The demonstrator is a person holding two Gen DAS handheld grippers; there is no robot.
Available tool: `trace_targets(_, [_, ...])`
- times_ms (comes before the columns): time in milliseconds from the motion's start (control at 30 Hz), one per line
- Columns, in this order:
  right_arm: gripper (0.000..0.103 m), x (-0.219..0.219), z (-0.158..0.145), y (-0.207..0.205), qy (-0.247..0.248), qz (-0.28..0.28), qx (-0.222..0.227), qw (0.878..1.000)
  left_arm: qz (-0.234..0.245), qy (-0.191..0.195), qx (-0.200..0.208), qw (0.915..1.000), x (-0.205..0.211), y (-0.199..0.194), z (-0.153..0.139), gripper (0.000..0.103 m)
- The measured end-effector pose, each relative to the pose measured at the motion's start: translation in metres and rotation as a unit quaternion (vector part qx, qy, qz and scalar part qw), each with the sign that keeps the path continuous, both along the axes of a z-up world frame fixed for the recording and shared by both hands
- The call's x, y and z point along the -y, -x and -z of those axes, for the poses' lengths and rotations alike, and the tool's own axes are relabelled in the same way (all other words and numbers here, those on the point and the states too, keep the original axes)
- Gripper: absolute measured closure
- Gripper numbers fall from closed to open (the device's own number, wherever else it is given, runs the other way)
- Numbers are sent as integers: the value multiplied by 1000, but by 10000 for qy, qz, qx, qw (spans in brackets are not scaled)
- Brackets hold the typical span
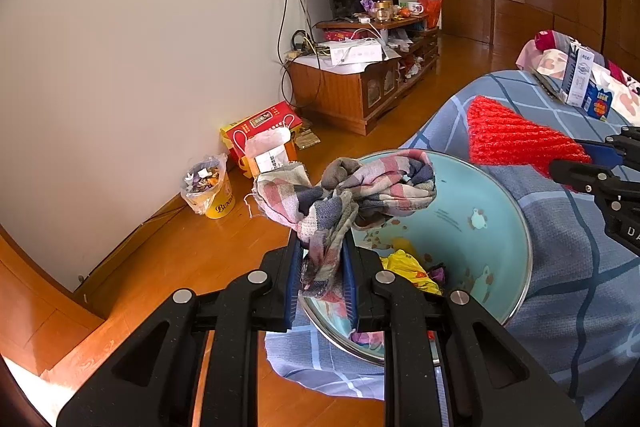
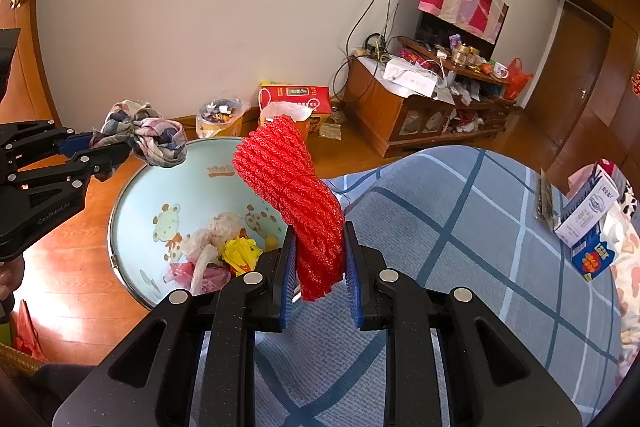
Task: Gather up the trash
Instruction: 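Carry the patterned cloth and red mesh net over the bin with both tools, then open both tools to drop the cloth and red net into the bin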
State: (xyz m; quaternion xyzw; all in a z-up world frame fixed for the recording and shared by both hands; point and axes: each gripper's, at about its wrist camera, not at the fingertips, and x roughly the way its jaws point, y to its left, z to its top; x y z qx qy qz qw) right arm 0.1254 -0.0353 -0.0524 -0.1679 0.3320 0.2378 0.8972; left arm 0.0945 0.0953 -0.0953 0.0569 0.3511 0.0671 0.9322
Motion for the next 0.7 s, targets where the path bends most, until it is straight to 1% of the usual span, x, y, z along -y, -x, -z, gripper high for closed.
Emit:
trace_targets(633, [80,-9,-3,0,29,-86,41,10000,-20,47,25,10000,3,2,-1,83])
trace_targets(700, [80,-10,-3,-2,21,-88,48,9999,-9,64,35,10000,4,2,-2,79])
